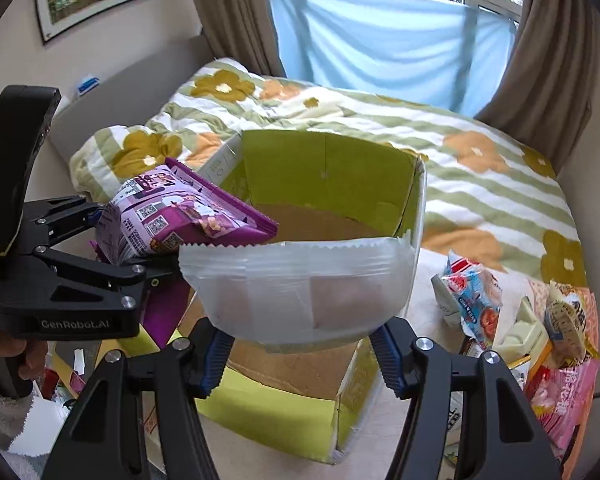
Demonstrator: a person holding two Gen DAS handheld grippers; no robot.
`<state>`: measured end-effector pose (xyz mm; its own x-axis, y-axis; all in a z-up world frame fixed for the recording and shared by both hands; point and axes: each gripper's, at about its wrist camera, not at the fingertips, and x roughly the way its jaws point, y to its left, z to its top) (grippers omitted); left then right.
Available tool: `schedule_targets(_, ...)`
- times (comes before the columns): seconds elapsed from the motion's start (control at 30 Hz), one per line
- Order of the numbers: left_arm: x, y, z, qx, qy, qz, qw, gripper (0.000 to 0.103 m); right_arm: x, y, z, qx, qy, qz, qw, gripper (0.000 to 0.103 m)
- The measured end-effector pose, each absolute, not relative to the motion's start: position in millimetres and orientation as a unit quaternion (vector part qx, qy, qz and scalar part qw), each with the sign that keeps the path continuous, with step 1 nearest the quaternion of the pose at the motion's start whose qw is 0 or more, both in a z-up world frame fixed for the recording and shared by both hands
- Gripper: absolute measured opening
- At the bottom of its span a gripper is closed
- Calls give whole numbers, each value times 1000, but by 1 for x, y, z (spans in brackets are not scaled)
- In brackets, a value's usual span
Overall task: Organize snacks
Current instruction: 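Carry both packs over the cardboard box and open both tools to drop them, then move both tools back from the box toward the snack pile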
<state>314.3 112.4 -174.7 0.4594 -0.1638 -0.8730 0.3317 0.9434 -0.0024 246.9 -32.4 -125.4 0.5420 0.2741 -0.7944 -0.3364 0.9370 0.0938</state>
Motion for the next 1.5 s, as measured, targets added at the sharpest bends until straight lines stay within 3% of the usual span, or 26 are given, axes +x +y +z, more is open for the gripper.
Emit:
schedule_targets(0.1, 320, 109, -187, 107, 507, -156, 841, 74, 252, -29, -133, -36, 462, 156, 872, 58)
schedule_targets(0.17, 322, 105, -194, 120, 512, -156, 836, 81, 255, -27, -138, -36, 473, 148, 868, 58)
schedule_targets(0.23, 322, 105, -196, 125, 510, -156, 836, 95, 257, -26, -143, -35, 485, 145, 862, 58)
schedule_targets(0.3, 321, 111, -194, 120, 506, -150, 841, 99, 260, -26, -145, -37, 494, 147, 856, 58)
schedule_targets(0.93, 296, 179, -177, 14, 503, -42, 863, 99, 264, -9, -169, -91, 542, 191, 814, 59)
schedule_targets(1.0, 294, 179, -177, 14, 504, -38, 863, 99, 265, -9, -169, -85, 542, 191, 814, 63)
schedule_targets(1.07, 291, 179, -178, 15, 505, -34, 862, 99, 265, -9, -169, -74, 542, 196, 814, 89)
schedule_targets(1.13, 289, 178, -179, 15, 508, -31, 861, 99, 263, -11, -168, -61, 537, 200, 817, 98)
schedule_targets(1.5, 277, 179, -175, 17, 506, -36, 862, 99, 238, -10, -158, -49, 507, 200, 837, 98)
